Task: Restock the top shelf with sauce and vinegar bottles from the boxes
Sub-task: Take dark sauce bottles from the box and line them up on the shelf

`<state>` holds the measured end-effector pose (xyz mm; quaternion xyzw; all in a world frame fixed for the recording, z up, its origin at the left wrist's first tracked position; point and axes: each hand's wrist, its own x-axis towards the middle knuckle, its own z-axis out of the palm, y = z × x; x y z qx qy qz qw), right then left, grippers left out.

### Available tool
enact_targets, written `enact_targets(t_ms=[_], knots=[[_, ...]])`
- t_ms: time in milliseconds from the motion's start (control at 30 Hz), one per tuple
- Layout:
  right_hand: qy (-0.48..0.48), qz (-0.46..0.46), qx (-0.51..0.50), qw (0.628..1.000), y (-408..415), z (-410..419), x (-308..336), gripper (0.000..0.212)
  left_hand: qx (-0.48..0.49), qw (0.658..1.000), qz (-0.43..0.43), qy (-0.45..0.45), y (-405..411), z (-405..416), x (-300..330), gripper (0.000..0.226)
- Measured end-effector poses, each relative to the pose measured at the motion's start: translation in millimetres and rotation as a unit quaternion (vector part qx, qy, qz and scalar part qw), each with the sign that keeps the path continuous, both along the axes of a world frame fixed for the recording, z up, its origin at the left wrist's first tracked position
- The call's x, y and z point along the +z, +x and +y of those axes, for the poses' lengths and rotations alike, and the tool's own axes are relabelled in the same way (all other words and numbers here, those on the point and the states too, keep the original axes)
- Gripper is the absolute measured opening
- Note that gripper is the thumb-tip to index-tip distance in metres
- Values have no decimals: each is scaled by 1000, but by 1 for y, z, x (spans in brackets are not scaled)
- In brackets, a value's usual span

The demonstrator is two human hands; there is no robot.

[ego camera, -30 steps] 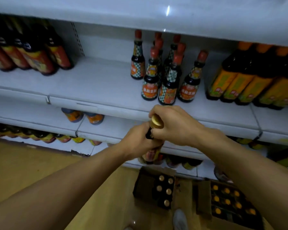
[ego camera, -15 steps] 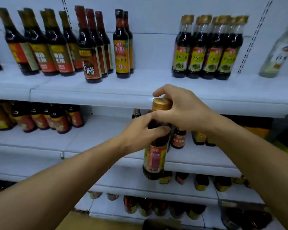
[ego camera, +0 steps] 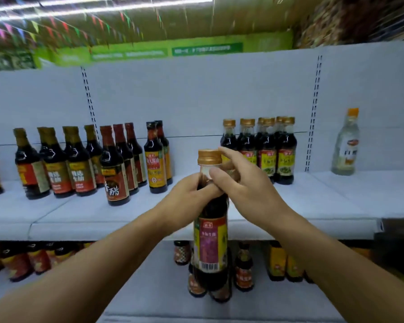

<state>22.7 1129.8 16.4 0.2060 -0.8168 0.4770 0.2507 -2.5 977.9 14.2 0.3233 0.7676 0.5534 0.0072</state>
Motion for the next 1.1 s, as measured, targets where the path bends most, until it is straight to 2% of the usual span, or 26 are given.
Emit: enact_targets(t_ms=[233,433,500,600,767,833,967,1100], knots=[[-28,-99,37,994,-27,52,-5,37,77,997,19,7,-33,34,54,22],[-35,-152,118,981,-43,83,-10,25,63,997,31,16,-64,68,74,21],[-44,-164,131,977,-50,90,-10,30,62,997,33,13,-73,78,73,20],[-39,-169,110,979,-62,94,-10,48,58,998,19,25,-87,91,69,18],[-41,-141,47,988,-88,98,-18,65,51,998,-7,33,-111,104,64,14],[-43,-133,25,990,-100,98,-23,64,52,998,-19,39,-119,107,61,20],[-60,-132,-9,989,-125,93,-35,69,62,995,-36,67,-135,113,52,16],[-64,-131,-76,986,-152,90,-47,64,57,997,-37,40,-148,116,36,23]])
